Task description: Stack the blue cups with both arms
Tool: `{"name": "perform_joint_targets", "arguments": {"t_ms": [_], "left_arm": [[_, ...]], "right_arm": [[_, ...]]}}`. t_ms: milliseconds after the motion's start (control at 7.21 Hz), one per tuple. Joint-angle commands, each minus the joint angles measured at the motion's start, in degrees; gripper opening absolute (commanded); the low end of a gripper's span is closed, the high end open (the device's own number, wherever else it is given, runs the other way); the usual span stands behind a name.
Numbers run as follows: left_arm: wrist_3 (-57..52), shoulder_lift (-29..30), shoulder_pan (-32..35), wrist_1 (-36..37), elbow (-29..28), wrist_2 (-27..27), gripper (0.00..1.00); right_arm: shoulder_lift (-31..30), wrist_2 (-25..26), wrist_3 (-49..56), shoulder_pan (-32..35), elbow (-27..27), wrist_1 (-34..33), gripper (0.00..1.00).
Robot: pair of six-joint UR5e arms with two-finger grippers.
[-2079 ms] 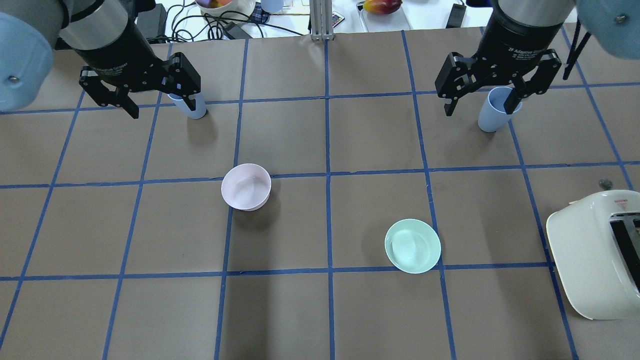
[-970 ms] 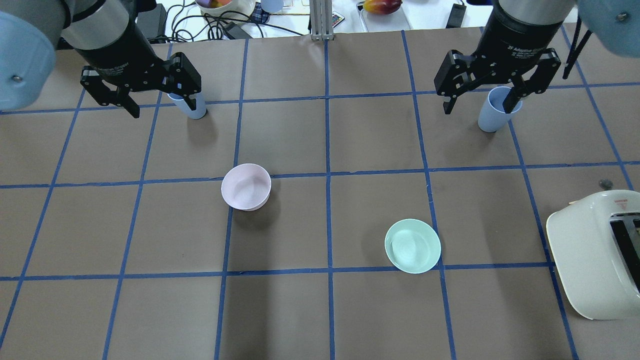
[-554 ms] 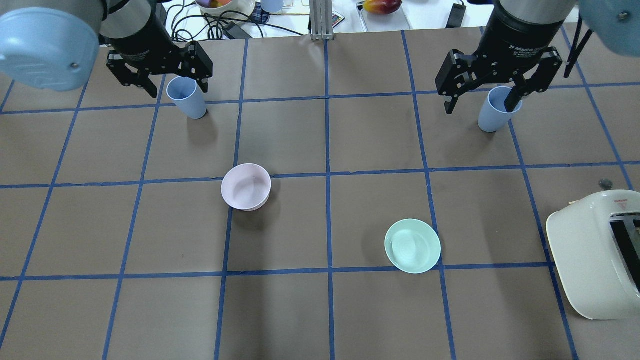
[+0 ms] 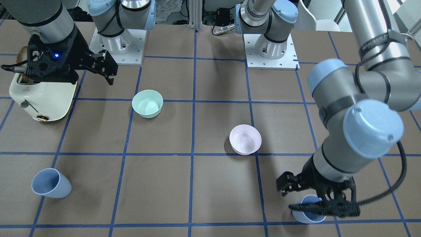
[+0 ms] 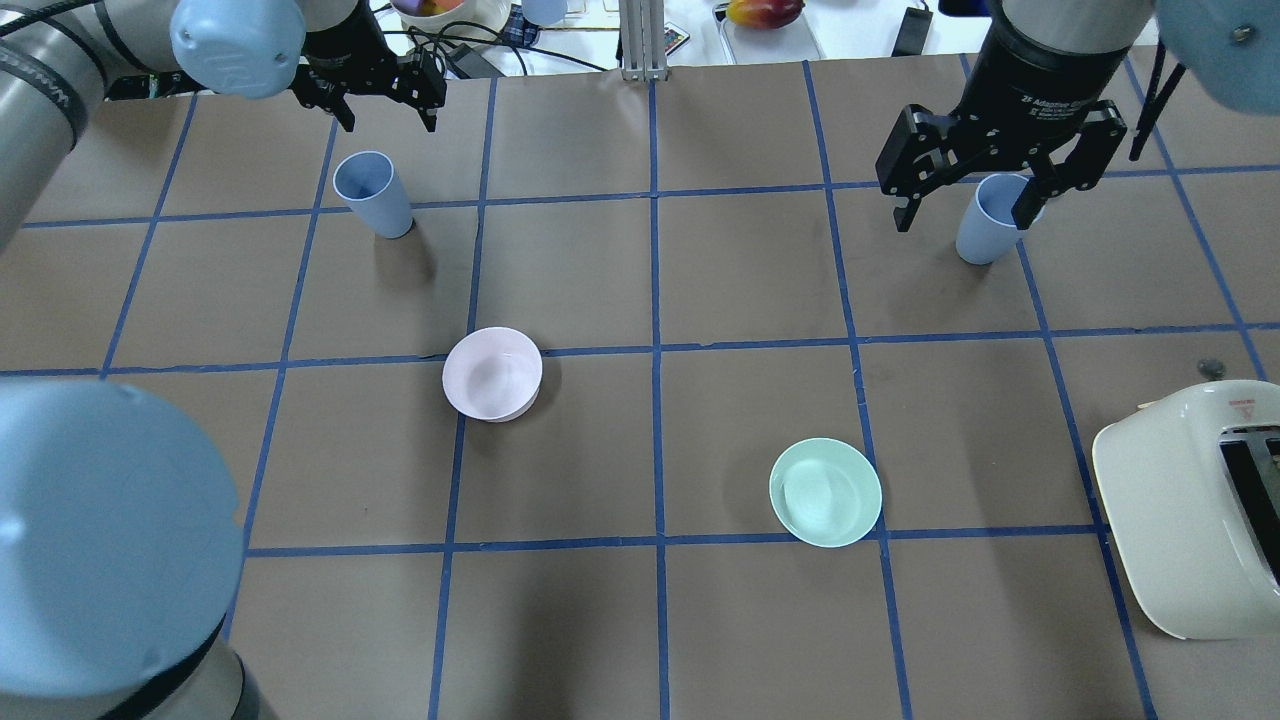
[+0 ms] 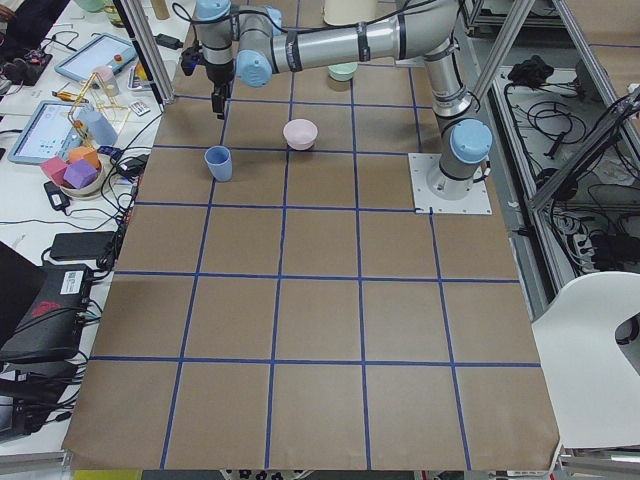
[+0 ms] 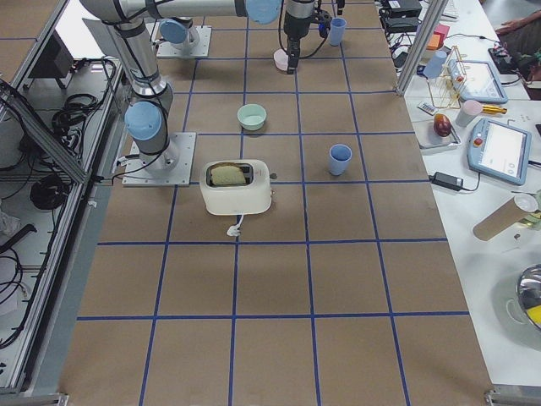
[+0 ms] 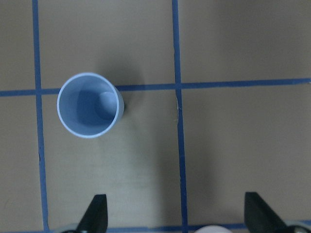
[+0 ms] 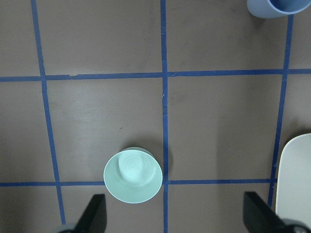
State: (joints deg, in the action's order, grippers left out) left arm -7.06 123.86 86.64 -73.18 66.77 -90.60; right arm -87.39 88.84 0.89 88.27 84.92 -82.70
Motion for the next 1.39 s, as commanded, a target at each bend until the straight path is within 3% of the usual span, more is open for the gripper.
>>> {"name": "perform_joint_targets", "arguments": {"t_ms": [0, 277, 416, 693, 832, 970, 1109, 1248], "left_arm": [[-2.1, 6.7, -0.8, 0.2, -3.2, -0.1, 1.00], [-2.2, 8.6, -0.8, 0.1, -2.9, -0.4, 0.98], [-2.1, 8.9, -0.8, -0.7, -2.8, -4.1, 0.93], [-1.9, 9.4, -0.8, -0.9, -2.8, -4.8, 0.92], [-1.9, 9.6, -0.8, -0.9, -2.8, -4.8, 0.63], [-1.9, 9.6, -0.8, -0.9, -2.9, -4.8, 0.22], [-1.9, 9.6, -0.8, -0.8, -3.0, -4.7, 0.00], [-1.9, 9.6, -0.8, -0.7, -3.1, -4.6, 0.00]], "right_arm": [[1.7, -0.1, 7.0, -3.9, -0.2, -3.8, 1.00], [9.4, 0.1, 19.8, -10.5, -1.2, -15.4, 1.00], [13.2, 0.1, 23.9, -12.1, -1.4, -22.0, 1.00], [20.9, 0.0, 24.2, -15.0, -5.3, -24.9, 1.00], [24.6, -0.1, 26.0, -16.4, -9.1, -24.7, 1.00], [28.1, -0.8, 26.4, -16.6, -11.2, -24.7, 1.00], [30.1, -0.9, 26.4, -16.6, -11.4, -24.8, 1.00], [31.5, -0.7, 26.5, -16.6, -11.0, -24.6, 1.00]]}}
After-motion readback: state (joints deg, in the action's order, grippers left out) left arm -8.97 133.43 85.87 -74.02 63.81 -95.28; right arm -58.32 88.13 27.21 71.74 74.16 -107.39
